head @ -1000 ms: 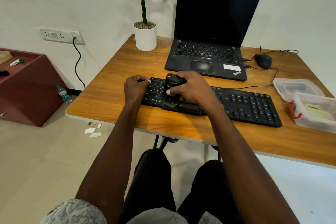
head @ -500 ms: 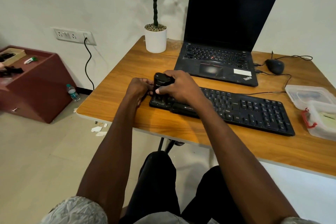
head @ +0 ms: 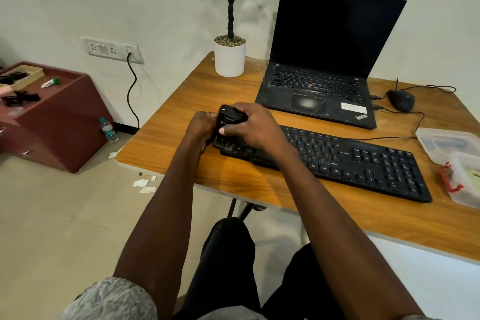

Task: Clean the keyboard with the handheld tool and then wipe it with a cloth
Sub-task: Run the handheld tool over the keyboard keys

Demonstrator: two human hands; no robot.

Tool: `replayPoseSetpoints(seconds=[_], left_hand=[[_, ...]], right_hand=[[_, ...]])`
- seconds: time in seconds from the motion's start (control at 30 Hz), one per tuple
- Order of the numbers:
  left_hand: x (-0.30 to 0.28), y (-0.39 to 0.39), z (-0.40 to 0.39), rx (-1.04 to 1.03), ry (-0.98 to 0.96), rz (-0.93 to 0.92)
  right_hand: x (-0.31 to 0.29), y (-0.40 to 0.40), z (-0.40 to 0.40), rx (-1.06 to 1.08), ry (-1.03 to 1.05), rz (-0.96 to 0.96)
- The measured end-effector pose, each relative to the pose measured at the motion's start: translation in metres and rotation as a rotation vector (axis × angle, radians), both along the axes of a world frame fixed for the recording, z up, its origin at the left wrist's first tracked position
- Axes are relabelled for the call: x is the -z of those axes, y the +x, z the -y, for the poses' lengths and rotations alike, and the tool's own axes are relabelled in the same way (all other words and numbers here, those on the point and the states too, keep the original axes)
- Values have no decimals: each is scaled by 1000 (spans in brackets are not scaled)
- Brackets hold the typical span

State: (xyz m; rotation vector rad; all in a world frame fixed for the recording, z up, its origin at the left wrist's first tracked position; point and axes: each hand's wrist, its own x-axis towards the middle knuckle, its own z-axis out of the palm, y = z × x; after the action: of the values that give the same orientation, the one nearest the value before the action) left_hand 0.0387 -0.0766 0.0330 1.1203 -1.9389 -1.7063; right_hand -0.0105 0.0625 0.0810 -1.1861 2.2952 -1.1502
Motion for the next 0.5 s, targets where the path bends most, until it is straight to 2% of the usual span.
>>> replayPoseSetpoints(seconds=[0.17, 0.3, 0.43, 0.5], left_hand=[[3, 2, 6, 94, 68, -18], [-1, 3, 5, 67, 30, 41], [-3, 3, 5, 9, 6, 56], [-1, 2, 5, 39, 13, 49]], right_hand=[[-11, -19, -19, 169, 185, -96], [-7, -6, -3, 107, 123, -73], [4, -2, 10, 61, 3, 91], [5, -5, 9, 133, 12, -26]])
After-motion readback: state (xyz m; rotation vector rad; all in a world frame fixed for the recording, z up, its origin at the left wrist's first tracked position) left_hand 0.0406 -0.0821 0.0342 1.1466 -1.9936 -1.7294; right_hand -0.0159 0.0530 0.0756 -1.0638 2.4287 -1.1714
